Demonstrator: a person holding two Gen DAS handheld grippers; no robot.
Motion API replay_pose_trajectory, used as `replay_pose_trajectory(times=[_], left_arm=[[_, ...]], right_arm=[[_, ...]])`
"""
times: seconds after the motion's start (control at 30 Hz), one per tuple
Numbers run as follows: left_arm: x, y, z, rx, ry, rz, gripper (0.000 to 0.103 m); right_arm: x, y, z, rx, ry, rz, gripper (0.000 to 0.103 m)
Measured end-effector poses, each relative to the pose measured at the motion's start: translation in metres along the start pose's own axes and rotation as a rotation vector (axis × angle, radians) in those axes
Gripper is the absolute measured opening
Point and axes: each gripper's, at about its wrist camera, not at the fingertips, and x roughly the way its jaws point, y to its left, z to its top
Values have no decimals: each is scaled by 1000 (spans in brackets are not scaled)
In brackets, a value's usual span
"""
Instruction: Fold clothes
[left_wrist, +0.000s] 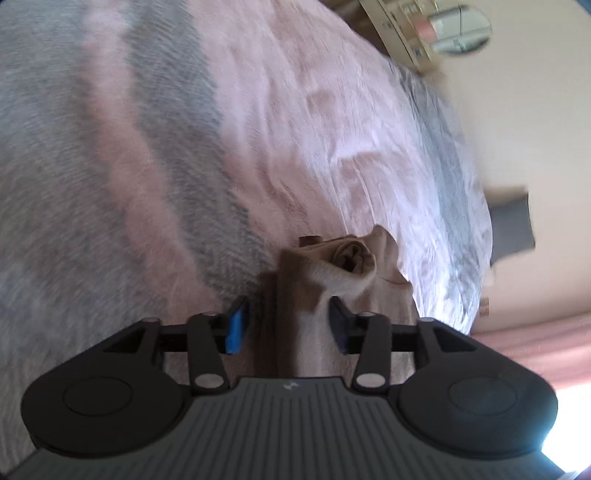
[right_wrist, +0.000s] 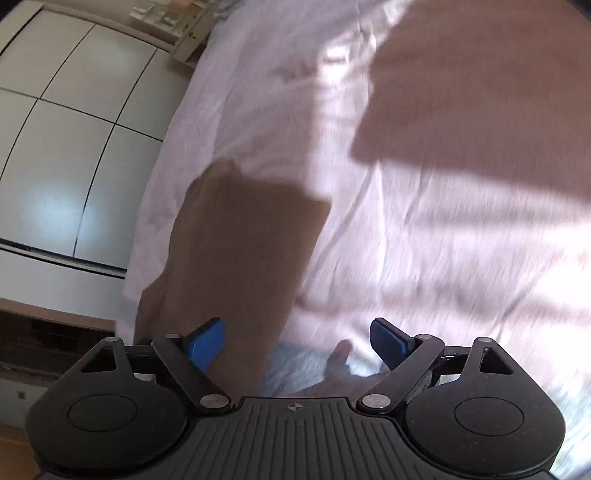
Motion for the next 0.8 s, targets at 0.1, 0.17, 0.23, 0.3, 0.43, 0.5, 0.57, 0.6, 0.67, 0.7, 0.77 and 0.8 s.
replay_pose_trajectory(times=[0.1, 0.17, 0.23, 0.3, 0.43, 0.5, 0.57, 0.6, 0.67, 0.7, 0.77, 0.8], left_arm=[[-8, 12, -17, -65, 13, 5, 57], [-4, 9, -22, -33, 22, 11, 57], [2, 4, -22, -11, 15, 8, 57], [10, 4, -20, -28, -3, 0, 56], [21, 9, -13, -69, -42, -22, 37], [27, 10, -4, -80, -26, -41, 12], [33, 4, 7, -43, 4, -50, 9], [34, -2, 12, -2, 22, -57, 9], [39, -20, 23, 107, 66, -88, 8], [43, -31, 27, 153, 94, -106, 8], [60, -54, 33, 241, 164, -151, 8], [71, -66, 34, 276, 204, -177, 8]], right_arm=[[27, -1, 28, -49, 92, 76, 103], [45, -1, 47, -82, 153, 127, 103], [62, -2, 66, -115, 215, 177, 103], [80, -3, 85, -147, 276, 228, 103], [115, -4, 120, -199, 392, 330, 62], [118, -9, 115, -139, 386, 358, 44], [105, -13, 108, -120, 331, 371, 33], [97, -15, 103, -107, 300, 380, 29], [70, -22, 91, -61, 212, 408, 27], [55, -27, 84, -30, 165, 413, 26], [21, -39, 65, 55, 64, 412, 26], [3, -46, 55, 101, 9, 399, 26]])
